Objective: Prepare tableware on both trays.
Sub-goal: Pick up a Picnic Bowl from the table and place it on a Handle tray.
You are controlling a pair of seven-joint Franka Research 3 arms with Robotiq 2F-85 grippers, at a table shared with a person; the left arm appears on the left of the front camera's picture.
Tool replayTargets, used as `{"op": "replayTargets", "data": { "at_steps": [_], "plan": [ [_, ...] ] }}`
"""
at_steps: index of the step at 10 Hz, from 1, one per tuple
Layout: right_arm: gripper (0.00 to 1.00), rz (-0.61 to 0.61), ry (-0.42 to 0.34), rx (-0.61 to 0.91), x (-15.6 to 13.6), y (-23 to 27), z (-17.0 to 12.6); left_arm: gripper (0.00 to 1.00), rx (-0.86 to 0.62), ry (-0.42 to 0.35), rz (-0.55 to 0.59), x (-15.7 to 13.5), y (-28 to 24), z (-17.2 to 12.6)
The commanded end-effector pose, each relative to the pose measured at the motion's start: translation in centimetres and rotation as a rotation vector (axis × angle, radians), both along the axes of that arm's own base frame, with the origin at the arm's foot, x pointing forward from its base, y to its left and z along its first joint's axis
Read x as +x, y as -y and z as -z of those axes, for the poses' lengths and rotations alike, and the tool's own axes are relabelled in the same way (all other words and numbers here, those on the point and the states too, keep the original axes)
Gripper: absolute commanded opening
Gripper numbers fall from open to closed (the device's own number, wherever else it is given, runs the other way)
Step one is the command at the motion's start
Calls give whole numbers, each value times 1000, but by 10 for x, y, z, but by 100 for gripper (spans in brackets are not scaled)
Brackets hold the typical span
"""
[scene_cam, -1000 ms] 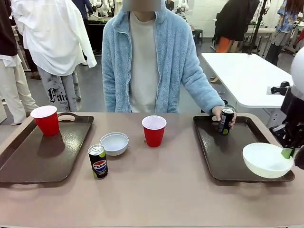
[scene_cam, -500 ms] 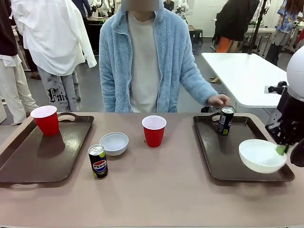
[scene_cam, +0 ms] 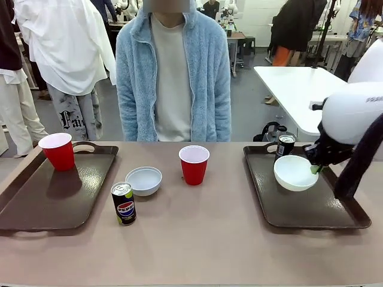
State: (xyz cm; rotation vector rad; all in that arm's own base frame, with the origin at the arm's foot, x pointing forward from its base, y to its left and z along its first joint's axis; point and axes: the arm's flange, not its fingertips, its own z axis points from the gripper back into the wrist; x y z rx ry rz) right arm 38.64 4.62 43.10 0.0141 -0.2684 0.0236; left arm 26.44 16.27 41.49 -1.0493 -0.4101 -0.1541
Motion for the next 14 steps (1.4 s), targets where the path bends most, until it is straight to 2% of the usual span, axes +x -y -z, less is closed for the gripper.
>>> {"op": "replayTargets", "data": {
  "at_steps": [1, 3, 6, 7, 9, 10, 13, 14],
  "plan": [
    [0, -1, 5, 41, 24, 0, 27, 100, -13, 7, -1, 0, 0, -1],
    [0, 11, -23, 40, 36, 2, 47, 100, -13, 7, -1, 0, 0, -1],
    [0, 26, -57, 33, 42, 0, 59, 100, -13, 7, -1, 0, 0, -1],
    [34, 23, -71, 41, 41, -1, 58, 100, -13, 7, -1, 0, 0, -1],
    [94, 22, -85, 29, 38, -1, 51, 100, -13, 7, -1, 0, 0, -1],
    [100, 27, -99, 15, 34, -1, 45, 100, -13, 7, -1, 0, 0, -1],
    [98, 24, -138, -6, 18, -2, 9, 100, -13, 7, -1, 0, 0, -1],
    [100, 18, -140, -34, 9, -3, -8, 100, -13, 7, -1, 0, 0, -1]
  ]
}}
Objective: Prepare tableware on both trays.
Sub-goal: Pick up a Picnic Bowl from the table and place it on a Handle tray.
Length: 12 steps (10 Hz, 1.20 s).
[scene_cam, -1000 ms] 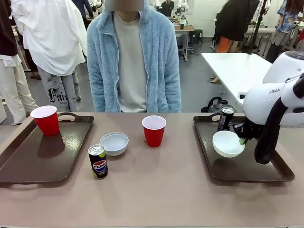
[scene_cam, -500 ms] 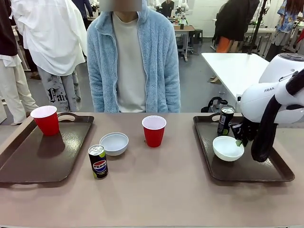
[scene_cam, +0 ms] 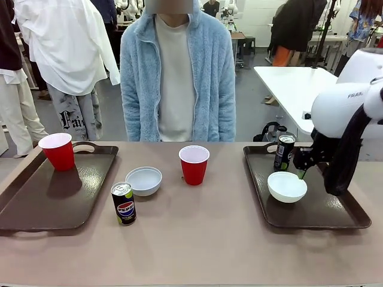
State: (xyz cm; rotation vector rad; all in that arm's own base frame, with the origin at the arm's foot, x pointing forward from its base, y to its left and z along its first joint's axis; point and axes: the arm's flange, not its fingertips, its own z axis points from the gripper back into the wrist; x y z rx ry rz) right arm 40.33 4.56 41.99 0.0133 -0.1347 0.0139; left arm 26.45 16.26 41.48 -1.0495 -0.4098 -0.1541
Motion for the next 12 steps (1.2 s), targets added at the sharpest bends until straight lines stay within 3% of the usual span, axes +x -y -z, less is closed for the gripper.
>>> {"op": "replayTargets", "data": {
  "at_steps": [1, 4, 5, 12],
  "plan": [
    [100, 2, -8, -41, -17, -5, -37, 100, -13, 8, -1, 0, 0, -1],
    [100, 3, -21, -92, -28, -13, -79, 100, -13, 8, -1, 0, 0, -1],
    [100, -16, 0, -31, -27, -7, -58, 100, -13, 8, -1, 0, 0, -1],
    [100, -16, 0, -31, -27, -7, -58, 100, -13, 8, -1, 0, 0, -1]
  ]
}}
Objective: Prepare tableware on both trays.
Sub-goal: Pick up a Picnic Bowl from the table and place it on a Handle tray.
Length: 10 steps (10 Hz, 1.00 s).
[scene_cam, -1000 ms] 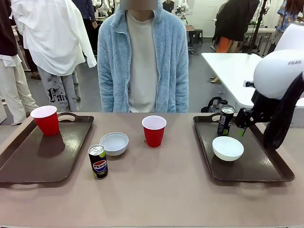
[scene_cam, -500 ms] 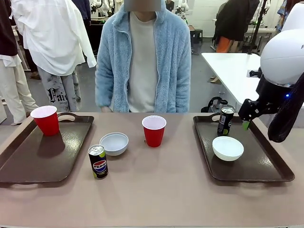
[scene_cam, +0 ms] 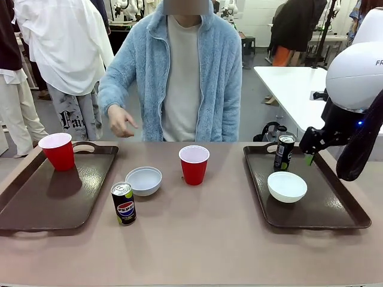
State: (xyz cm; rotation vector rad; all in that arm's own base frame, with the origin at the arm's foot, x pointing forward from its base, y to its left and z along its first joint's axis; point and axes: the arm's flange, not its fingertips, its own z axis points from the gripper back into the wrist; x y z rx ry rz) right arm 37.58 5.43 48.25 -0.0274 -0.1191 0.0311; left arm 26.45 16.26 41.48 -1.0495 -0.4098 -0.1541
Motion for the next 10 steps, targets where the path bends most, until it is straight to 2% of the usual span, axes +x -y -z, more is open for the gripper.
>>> {"op": "replayTargets", "data": {
  "at_steps": [1, 2, 4, 7, 10],
  "plan": [
    [100, 0, 0, 0, 0, 0, 0, 100, 0, 0, 0, 0, 0, 0],
    [100, 17, -36, 188, -2, 23, -13, 100, 116, 7, 18, 3, 9, -22],
    [100, -3, -123, 540, 11, 70, -39, 100, 319, -25, 5, 15, 31, -68],
    [100, 3, -152, 806, 31, 131, -44, 100, 480, -101, 20, 46, 44, -114],
    [100, 52, -128, 936, 36, 195, -33, 100, 618, -222, 38, 89, 51, -143]
  ]
}}
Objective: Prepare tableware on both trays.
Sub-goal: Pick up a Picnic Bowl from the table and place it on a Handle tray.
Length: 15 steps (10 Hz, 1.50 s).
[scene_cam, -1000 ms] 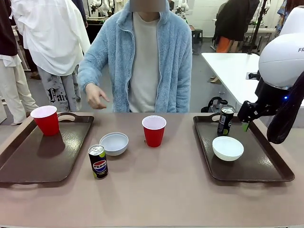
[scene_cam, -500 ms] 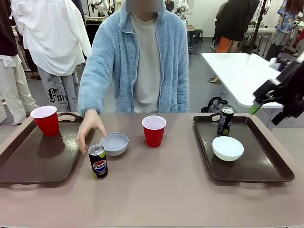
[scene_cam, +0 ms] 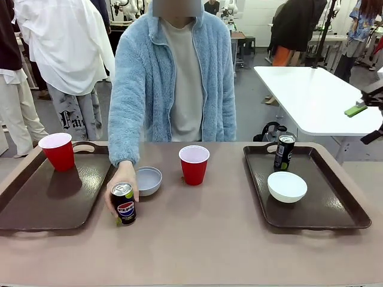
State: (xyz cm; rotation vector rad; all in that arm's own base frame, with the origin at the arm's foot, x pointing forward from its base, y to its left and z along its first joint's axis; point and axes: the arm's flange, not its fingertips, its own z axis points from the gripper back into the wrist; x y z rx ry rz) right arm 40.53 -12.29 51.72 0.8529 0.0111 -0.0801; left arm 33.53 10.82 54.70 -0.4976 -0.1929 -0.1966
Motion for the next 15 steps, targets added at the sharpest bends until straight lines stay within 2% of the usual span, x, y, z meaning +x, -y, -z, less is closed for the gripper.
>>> {"op": "replayTargets", "data": {
  "at_steps": [1, 3, 4, 7, 8, 10, 12, 14, 15],
  "plan": [
    [100, -7, 19, 93, 2, 38, 8, 100, 108, -89, -17, 32, 6, -17],
    [100, -6, 42, 179, -8, 78, 22, 100, 196, -113, -15, 51, 39, -22],
    [100, -36, 30, 231, -9, 91, 36, 100, 251, -124, -23, 59, 60, -22],
    [100, -60, -27, 284, -1, 89, 79, 100, 415, -129, -25, 69, 121, -10],
    [100, -29, 4, 232, -20, 91, 60, 100, 463, -105, -4, 71, 145, -3],
    [100, -29, 4, 232, -20, 91, 60, 100, 522, -78, 43, 79, 180, 15],
    [100, -29, 4, 232, -20, 91, 60, 100, 537, 12, 102, 94, 210, 39],
    [100, -29, 4, 232, -20, 91, 60, 100, 459, 45, 185, 113, 215, 63],
    [100, -29, 4, 232, -20, 91, 60, 100, 422, 41, 229, 111, 213, 69]
  ]
}}
